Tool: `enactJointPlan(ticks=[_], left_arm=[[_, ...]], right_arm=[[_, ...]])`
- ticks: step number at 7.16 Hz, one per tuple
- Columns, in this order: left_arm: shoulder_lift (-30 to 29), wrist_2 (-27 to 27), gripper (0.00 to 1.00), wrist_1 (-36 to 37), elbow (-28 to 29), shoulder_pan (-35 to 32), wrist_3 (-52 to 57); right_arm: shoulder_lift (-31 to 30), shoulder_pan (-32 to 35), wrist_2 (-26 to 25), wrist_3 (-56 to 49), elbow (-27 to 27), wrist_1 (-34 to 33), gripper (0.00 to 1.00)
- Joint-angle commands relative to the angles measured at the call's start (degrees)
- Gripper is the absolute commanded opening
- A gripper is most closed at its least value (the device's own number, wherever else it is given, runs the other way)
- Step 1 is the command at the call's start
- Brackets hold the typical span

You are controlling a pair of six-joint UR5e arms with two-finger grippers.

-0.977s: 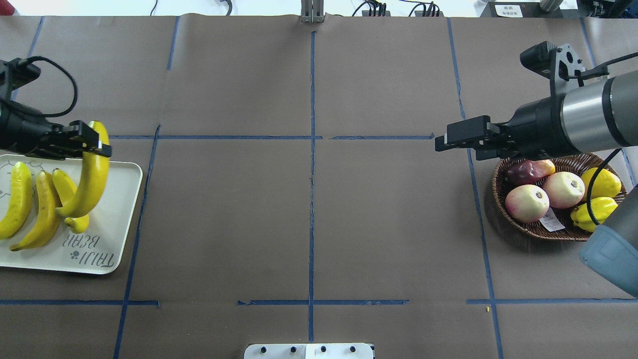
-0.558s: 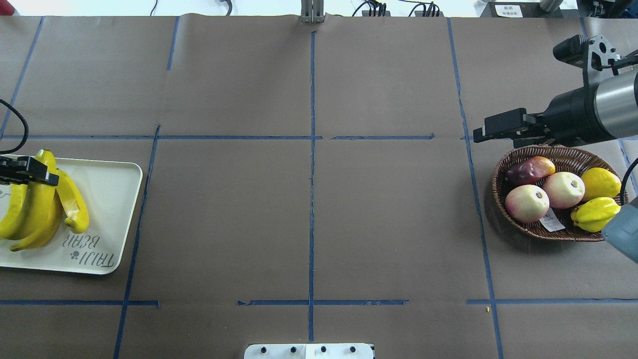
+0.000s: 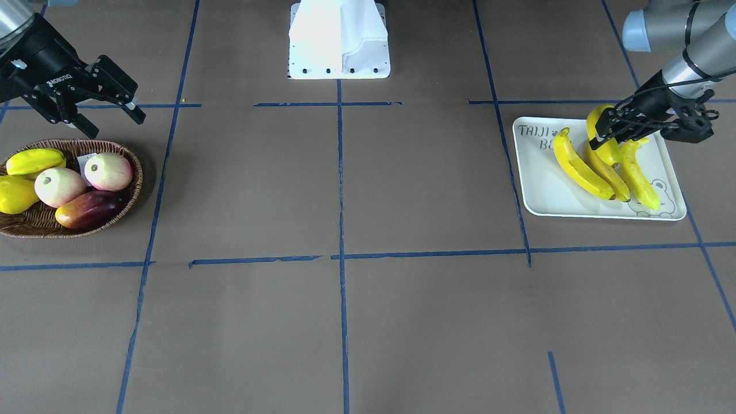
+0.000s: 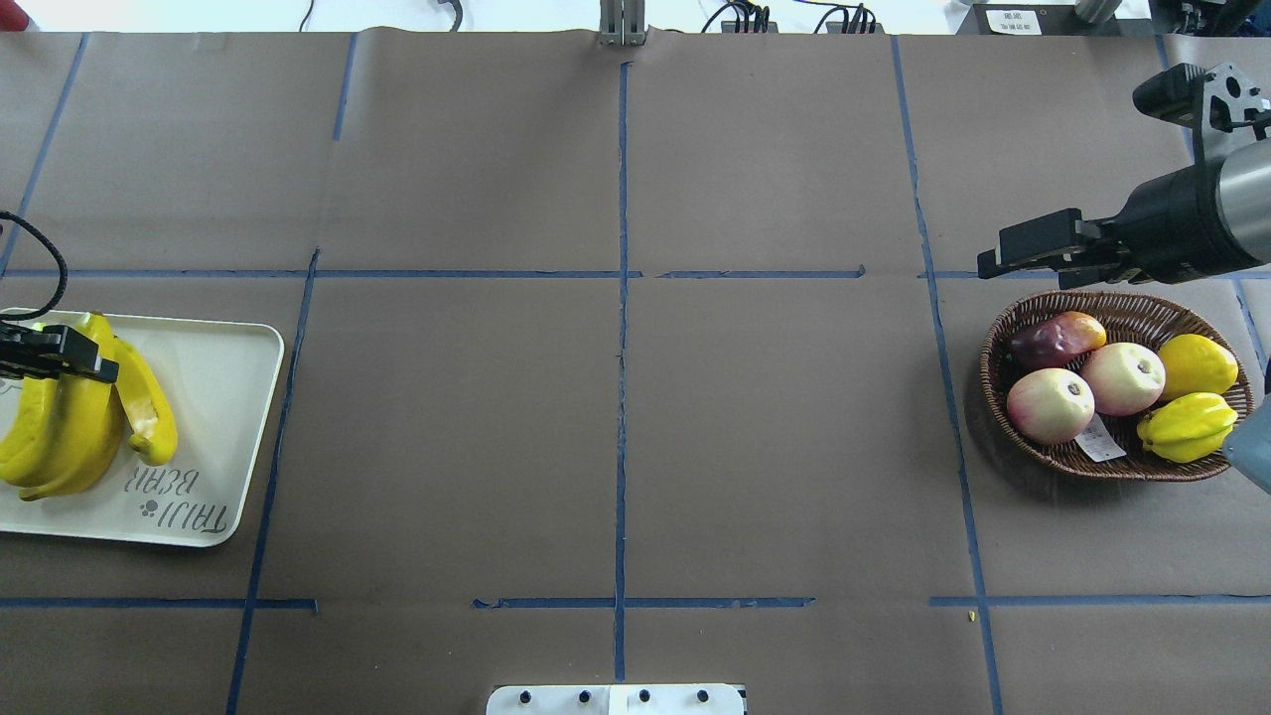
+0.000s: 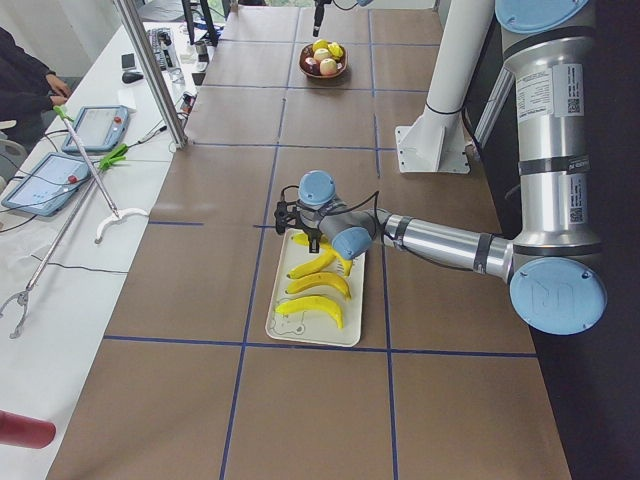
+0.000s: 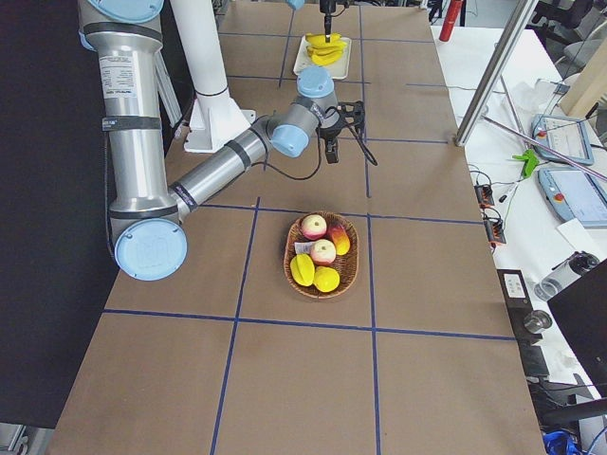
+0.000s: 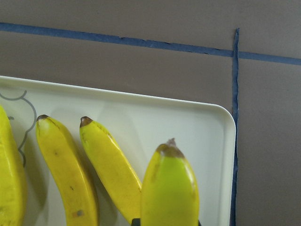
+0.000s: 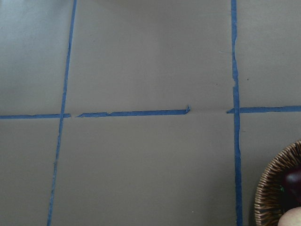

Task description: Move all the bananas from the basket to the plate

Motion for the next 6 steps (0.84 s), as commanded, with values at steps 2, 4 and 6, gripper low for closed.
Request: enactJointPlan(ticks=[2,4,6], left_arm=[[-4.25,0.39,0.99,-0.38,4.20,1.22,-0.12],[-4.43,0.40,0.99,-0.38,4.38,1.22,-0.03],[-4.25,-0.30,0.99,-0.29,3.94,1.04,0.24]], right_arm=[[-1.43,2.79,0.63,-5.31,-0.06,-2.78,1.00],[-3.35,3.67,0.63,-6.83,0.12,-3.85,1.00],[-6.60,7.26,2.55,-11.98,0.03,-4.29,1.00]])
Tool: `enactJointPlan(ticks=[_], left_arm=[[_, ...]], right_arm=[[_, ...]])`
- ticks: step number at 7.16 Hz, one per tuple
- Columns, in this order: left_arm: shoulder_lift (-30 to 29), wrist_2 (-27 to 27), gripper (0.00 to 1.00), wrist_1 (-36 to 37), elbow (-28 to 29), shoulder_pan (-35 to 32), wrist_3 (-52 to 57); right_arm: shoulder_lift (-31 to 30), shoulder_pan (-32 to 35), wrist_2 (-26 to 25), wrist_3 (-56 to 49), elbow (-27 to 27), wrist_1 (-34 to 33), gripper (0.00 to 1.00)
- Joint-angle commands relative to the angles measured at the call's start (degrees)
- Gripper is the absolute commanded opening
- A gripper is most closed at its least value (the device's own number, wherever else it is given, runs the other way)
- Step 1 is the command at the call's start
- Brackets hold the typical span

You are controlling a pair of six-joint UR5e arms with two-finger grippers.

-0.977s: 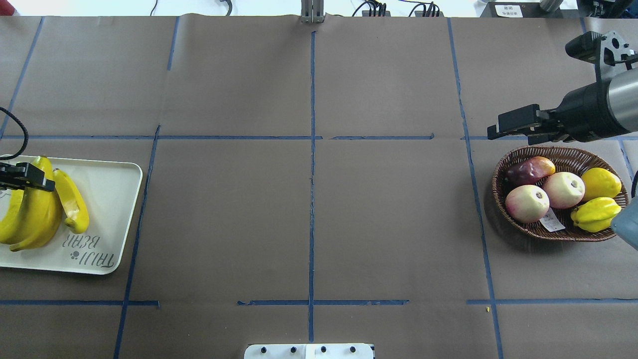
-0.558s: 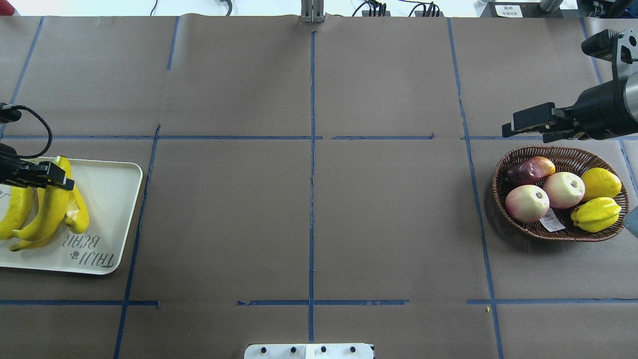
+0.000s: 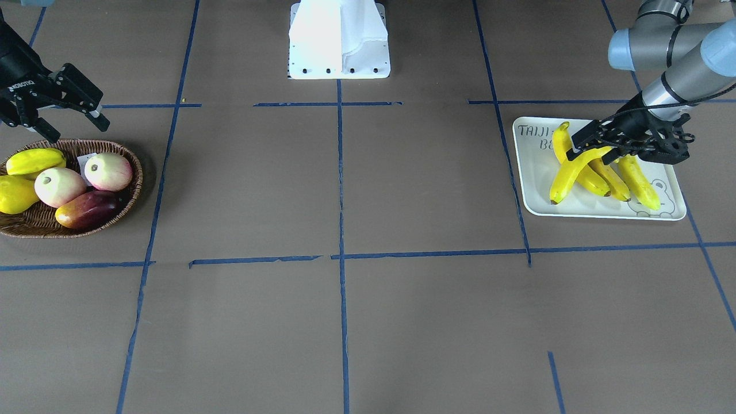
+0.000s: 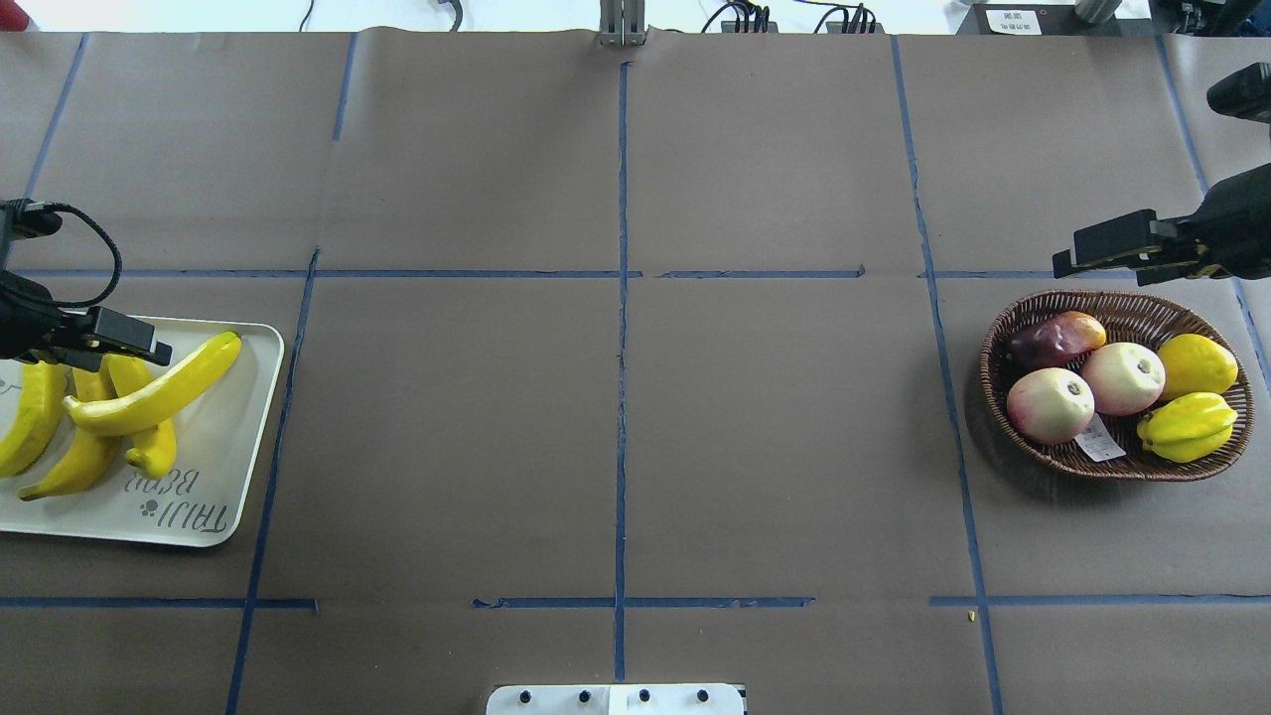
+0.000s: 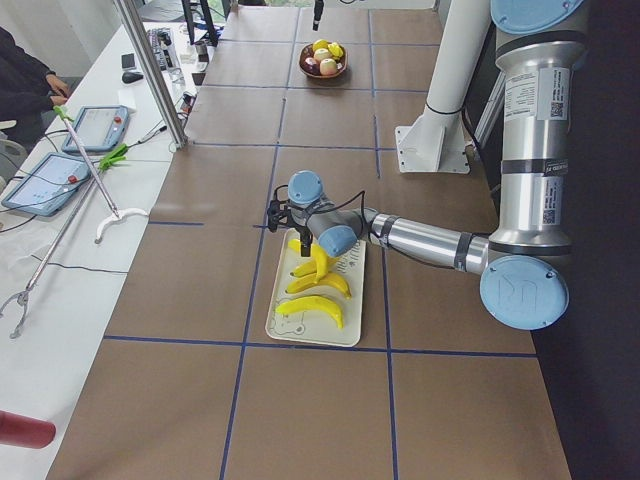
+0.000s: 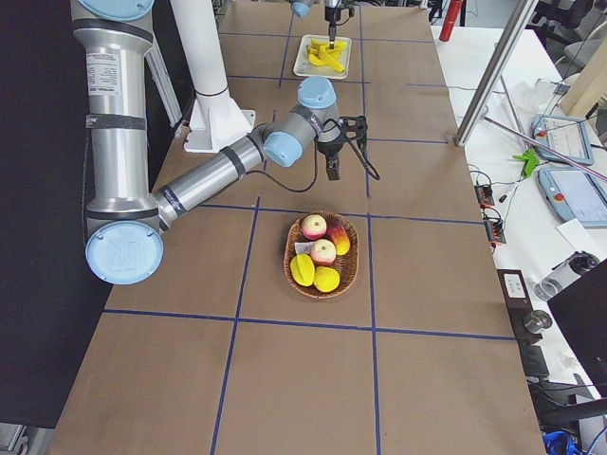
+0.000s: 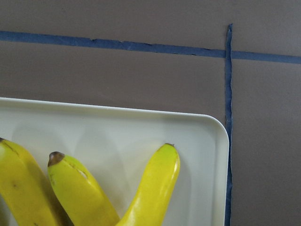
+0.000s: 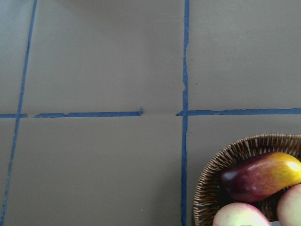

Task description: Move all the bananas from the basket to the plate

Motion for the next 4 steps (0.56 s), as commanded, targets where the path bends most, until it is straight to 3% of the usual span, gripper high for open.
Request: enactJointPlan(ticks=[1,2,4], left_arm=[[0.41,-0.49,0.99,0.24,-0.52,-2.45,0.22],[0.59,-0.49,0.99,0.33,0.00,-6.99,1.18],[1.81,-0.58,0.99,5.12,0.53,-13.77,16.40]], right_arm=[[-2.94,4.75,1.21,-11.03,-0.38,-4.54,1.00],[-2.78,7.64,0.86,-22.16,-0.47,-11.63,1.00],[-2.34,14.84,0.42,-41.78,-2.30,-21.07,1.00]])
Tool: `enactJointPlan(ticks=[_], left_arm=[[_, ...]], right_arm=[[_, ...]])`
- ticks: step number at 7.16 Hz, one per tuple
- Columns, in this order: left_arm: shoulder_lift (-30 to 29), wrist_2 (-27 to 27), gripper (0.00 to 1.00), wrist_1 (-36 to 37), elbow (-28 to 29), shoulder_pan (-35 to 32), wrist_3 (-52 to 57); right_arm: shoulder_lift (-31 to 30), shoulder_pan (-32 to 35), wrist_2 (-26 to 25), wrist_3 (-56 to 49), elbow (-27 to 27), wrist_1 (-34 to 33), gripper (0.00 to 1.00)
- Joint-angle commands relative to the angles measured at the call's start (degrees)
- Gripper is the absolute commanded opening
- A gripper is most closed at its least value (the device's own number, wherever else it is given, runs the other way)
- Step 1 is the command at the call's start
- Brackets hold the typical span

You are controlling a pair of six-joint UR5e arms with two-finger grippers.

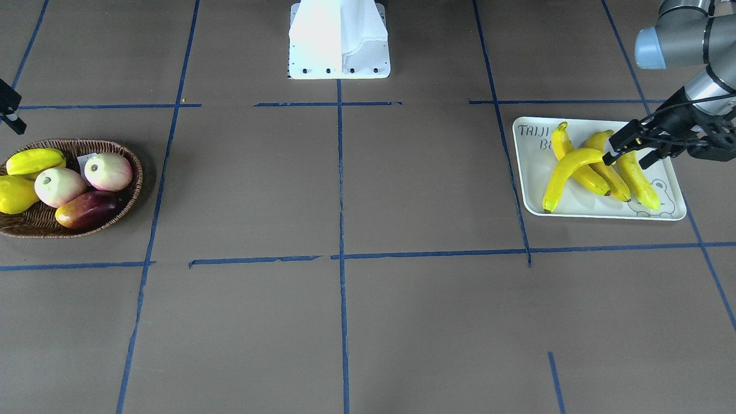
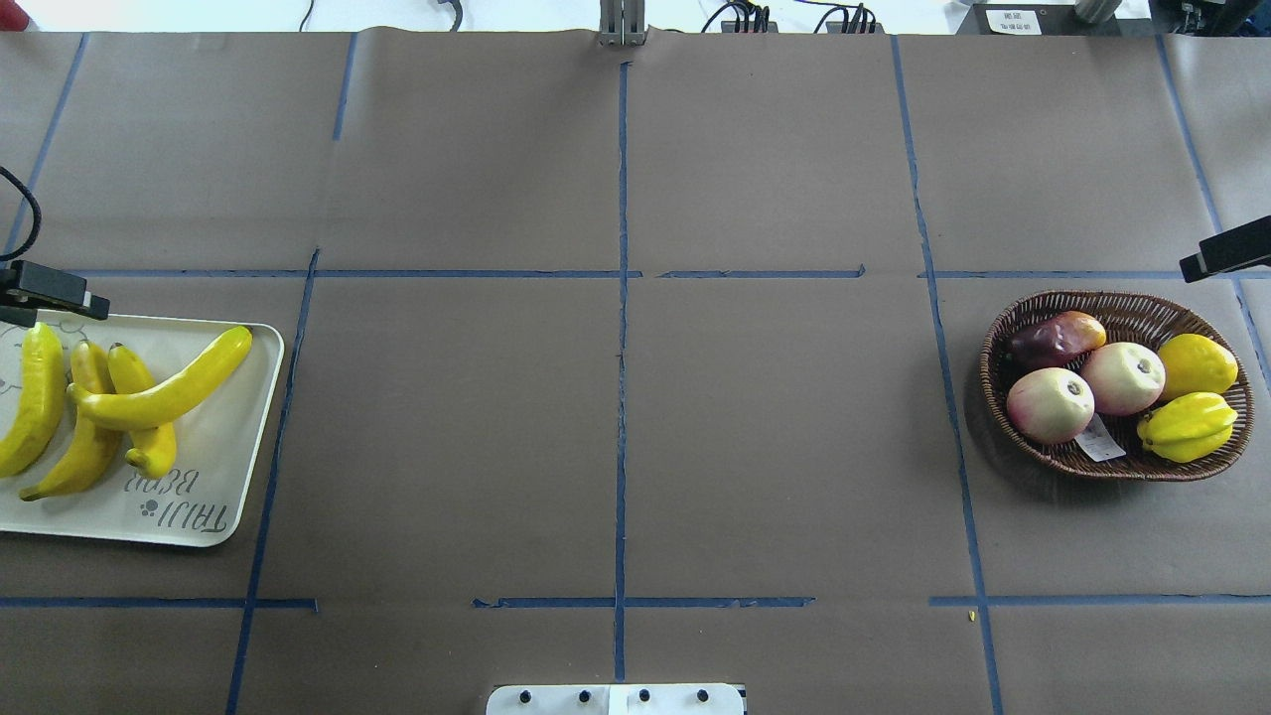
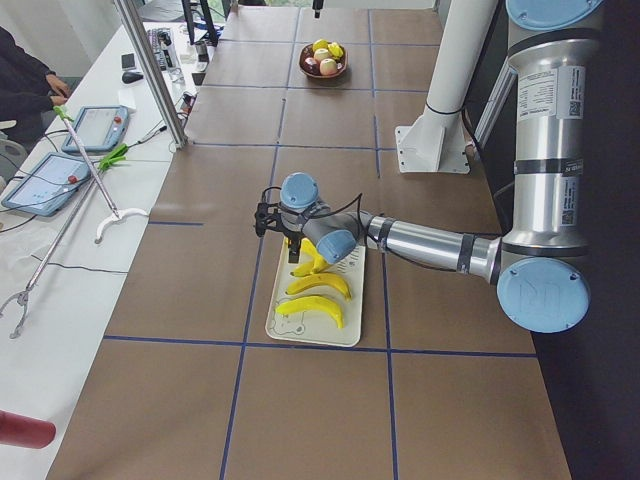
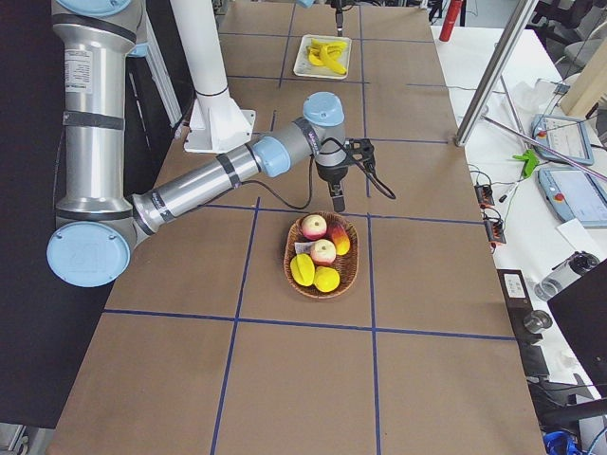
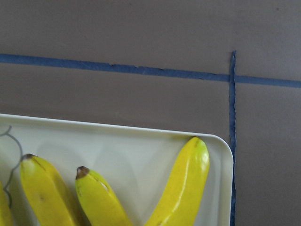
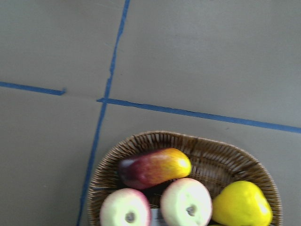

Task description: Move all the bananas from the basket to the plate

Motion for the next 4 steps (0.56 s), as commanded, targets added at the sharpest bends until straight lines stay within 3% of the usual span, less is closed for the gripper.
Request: enactJointPlan(ticks=[1,3,4], left_arm=[[1.70,-0.07,0.99,7.63,0.26,-9.38,17.83],[1.71,0.19,1.00,24.10,0.43,-20.71,40.05],[1.44,0.19,1.00,31.68,1.13,-23.29,46.77]], right_arm=[[0.36,6.41,-0.17,-18.10,-2.74,-7.66,1.00],[-1.39,10.80,2.54,-24.73,-7.21,-7.77,1.00],[-1.92,13.95,5.60,-24.93,-9.84,-7.68,1.00]])
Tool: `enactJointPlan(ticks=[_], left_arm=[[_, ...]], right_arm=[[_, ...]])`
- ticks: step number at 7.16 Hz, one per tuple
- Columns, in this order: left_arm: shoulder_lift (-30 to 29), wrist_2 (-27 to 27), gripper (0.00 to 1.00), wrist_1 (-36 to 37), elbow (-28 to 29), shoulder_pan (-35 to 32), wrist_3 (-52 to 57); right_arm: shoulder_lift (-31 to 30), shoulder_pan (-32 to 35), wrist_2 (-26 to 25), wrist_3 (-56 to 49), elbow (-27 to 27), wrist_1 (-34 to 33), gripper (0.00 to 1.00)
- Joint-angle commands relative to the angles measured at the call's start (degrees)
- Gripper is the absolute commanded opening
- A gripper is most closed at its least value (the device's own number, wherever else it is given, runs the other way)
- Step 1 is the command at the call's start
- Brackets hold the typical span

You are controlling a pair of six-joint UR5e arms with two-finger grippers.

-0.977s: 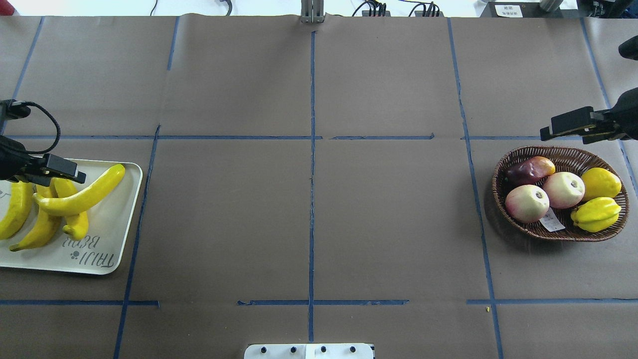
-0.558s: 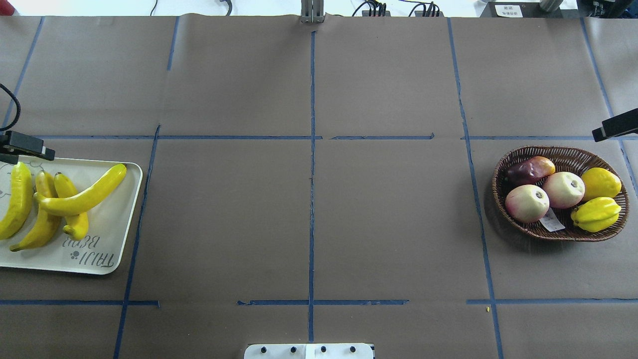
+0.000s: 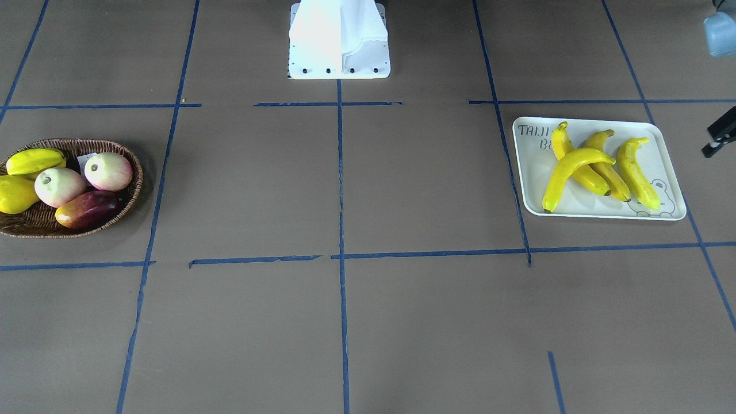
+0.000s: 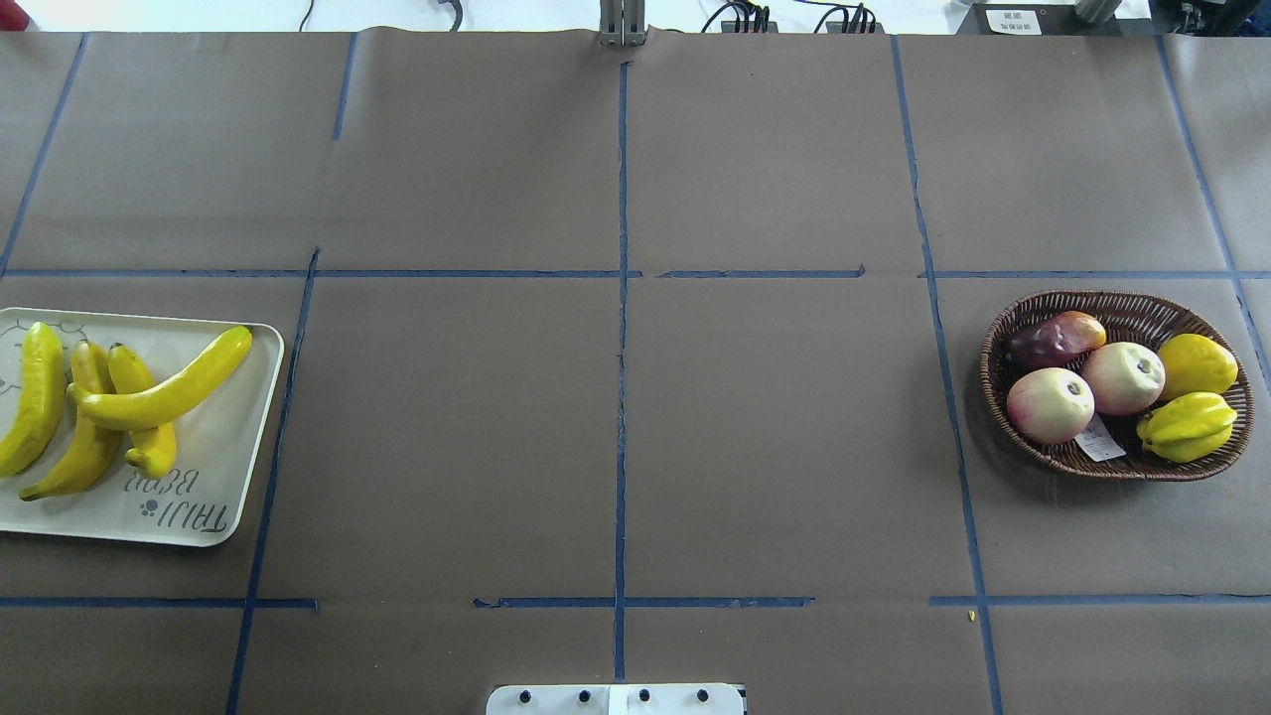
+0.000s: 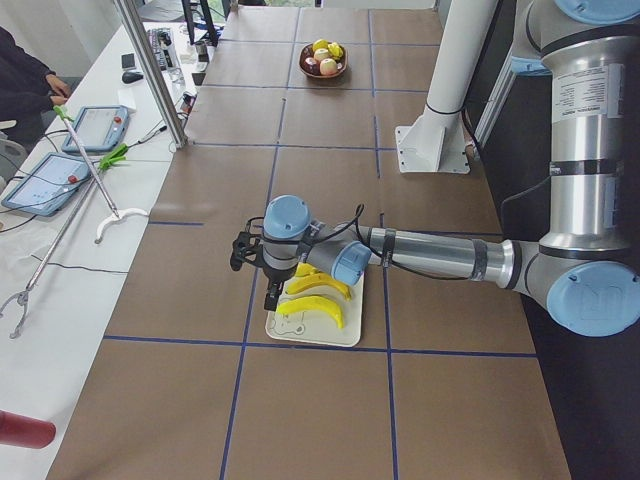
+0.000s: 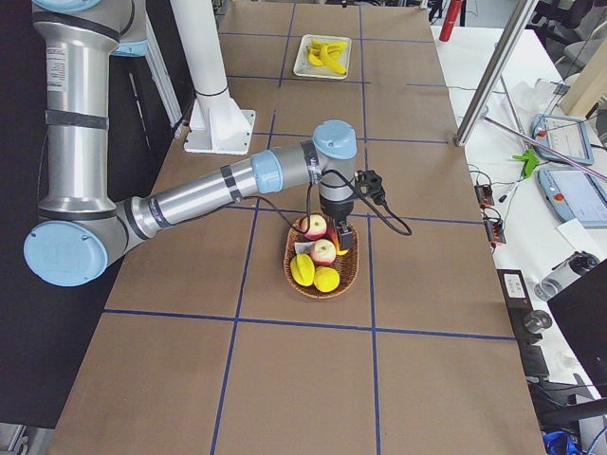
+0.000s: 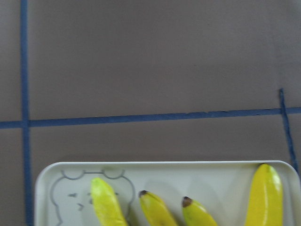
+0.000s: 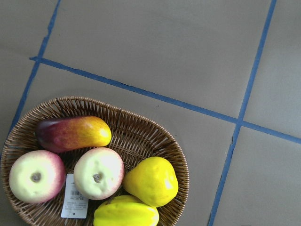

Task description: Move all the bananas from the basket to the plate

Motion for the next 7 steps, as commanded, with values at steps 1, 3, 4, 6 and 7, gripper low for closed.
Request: enactJointPlan(ticks=[1,3,4,6,7], left_arm=[[-0.27,-0.01,1.00,14.54,0.71,-7.40,15.18],[1.13,-0.19,1.00,17.39,1.93,-8.31,14.97],[1.14,-0.28,1.00,16.53,4.55,-8.14,15.14],[0.35,-0.28,1.00,16.25,7.38,-8.05,15.14],[0.09,-0.36,1.00,16.34,6.52,-8.13,14.97]], right_arm=[[-1.91,6.17,9.28,-1.98,-6.49,0.41,1.00],[-0.60,6.89,10.14,-1.80,-6.79,1.38,1.00],[-0.43,6.89,8.65,-2.15,-6.79,1.73,1.00],[-2.09,6.89,7.41,-2.15,-8.45,1.65,1.00],[-3.23,6.89,7.23,-2.07,-8.72,1.65,1.00]])
